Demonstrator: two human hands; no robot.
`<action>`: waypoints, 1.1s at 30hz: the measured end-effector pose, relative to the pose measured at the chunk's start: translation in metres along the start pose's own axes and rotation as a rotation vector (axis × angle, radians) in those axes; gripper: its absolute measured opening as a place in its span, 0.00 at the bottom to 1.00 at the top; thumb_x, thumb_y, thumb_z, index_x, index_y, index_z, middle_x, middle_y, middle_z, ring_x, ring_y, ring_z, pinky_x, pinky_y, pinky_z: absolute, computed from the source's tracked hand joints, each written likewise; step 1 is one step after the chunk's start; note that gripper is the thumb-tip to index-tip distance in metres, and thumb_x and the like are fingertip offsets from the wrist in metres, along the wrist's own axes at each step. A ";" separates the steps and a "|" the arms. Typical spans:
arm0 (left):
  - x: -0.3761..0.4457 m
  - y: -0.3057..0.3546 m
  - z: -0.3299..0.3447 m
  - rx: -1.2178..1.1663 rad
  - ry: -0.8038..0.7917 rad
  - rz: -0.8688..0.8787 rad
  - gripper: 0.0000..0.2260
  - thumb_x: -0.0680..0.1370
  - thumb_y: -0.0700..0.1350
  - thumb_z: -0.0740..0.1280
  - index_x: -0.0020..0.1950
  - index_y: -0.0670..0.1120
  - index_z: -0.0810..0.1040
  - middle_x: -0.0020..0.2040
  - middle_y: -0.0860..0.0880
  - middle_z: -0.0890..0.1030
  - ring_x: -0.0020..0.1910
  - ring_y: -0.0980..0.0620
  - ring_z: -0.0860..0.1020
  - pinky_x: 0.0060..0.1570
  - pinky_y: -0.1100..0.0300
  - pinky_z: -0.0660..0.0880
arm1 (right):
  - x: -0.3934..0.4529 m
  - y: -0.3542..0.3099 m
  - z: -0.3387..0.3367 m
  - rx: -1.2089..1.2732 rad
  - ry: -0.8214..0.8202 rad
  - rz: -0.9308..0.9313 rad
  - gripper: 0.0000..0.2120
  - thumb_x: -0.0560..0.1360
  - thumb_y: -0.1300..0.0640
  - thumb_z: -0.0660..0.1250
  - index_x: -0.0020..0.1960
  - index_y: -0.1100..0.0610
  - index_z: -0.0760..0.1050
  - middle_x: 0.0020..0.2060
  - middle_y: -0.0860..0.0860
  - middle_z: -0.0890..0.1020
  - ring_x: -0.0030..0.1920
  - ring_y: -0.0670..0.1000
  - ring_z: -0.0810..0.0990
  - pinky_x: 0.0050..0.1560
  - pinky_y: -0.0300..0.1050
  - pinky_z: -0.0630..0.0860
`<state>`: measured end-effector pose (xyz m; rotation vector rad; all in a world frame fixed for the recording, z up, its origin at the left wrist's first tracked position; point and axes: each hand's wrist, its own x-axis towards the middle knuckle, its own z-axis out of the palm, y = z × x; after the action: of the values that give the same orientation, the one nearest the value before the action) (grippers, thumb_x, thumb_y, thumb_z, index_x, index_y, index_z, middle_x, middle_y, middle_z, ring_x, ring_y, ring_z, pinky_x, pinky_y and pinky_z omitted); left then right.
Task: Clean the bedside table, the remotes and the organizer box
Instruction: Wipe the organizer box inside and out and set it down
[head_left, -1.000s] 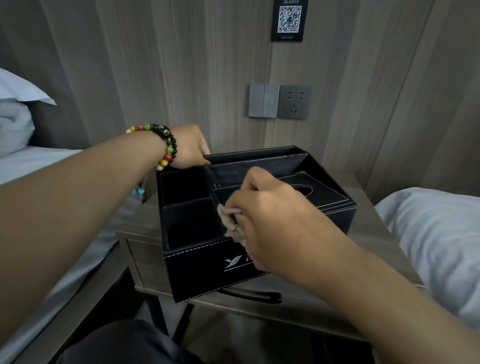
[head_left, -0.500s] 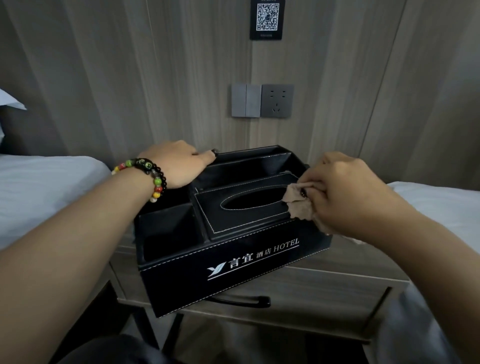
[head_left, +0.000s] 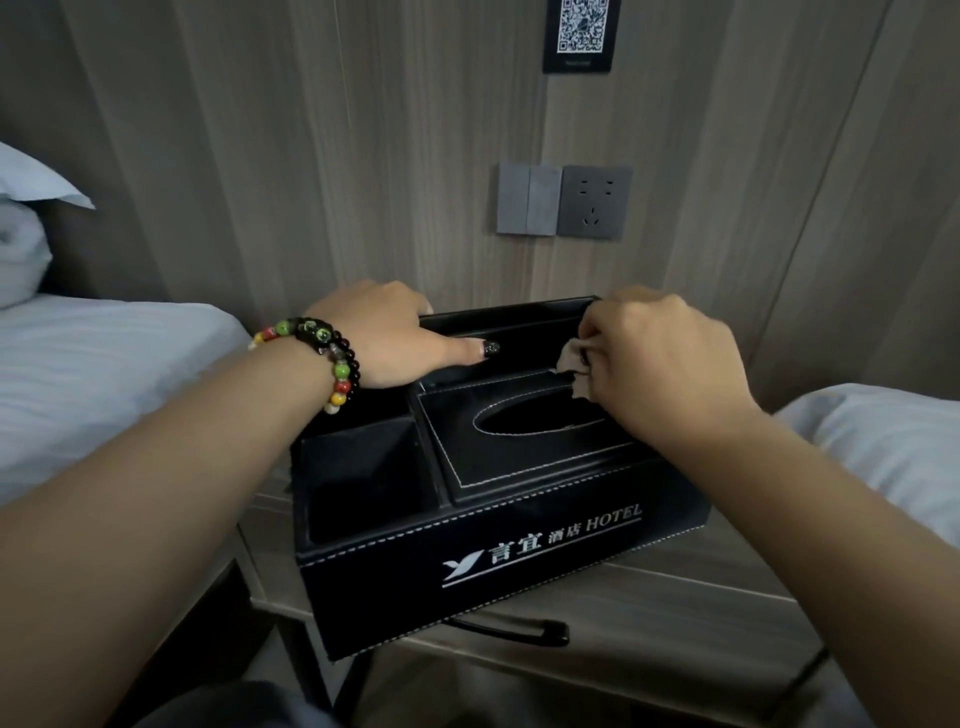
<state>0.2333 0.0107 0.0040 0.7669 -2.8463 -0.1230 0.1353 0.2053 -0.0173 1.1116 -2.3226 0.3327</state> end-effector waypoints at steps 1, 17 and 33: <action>0.001 -0.001 0.001 0.000 0.001 0.003 0.29 0.68 0.75 0.58 0.48 0.51 0.79 0.40 0.52 0.80 0.41 0.52 0.78 0.42 0.58 0.76 | 0.000 -0.003 0.000 -0.016 -0.015 -0.009 0.05 0.74 0.60 0.66 0.49 0.56 0.77 0.47 0.52 0.78 0.45 0.57 0.78 0.37 0.47 0.72; -0.001 0.000 0.001 -0.013 0.052 0.031 0.36 0.71 0.74 0.45 0.48 0.47 0.80 0.43 0.46 0.80 0.43 0.45 0.77 0.45 0.53 0.74 | 0.016 -0.035 -0.013 0.472 -0.270 -0.433 0.07 0.72 0.60 0.71 0.48 0.51 0.84 0.42 0.46 0.85 0.44 0.44 0.82 0.49 0.38 0.77; 0.016 -0.009 0.008 -0.090 0.100 0.001 0.28 0.81 0.60 0.50 0.32 0.43 0.72 0.33 0.45 0.75 0.34 0.46 0.73 0.31 0.56 0.62 | 0.004 -0.053 -0.029 0.512 -0.326 -0.449 0.08 0.73 0.61 0.70 0.48 0.51 0.84 0.40 0.45 0.85 0.39 0.40 0.79 0.44 0.31 0.75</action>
<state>0.2227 -0.0044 -0.0028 0.7321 -2.7264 -0.2056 0.1848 0.1818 0.0084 2.0227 -2.2172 0.6300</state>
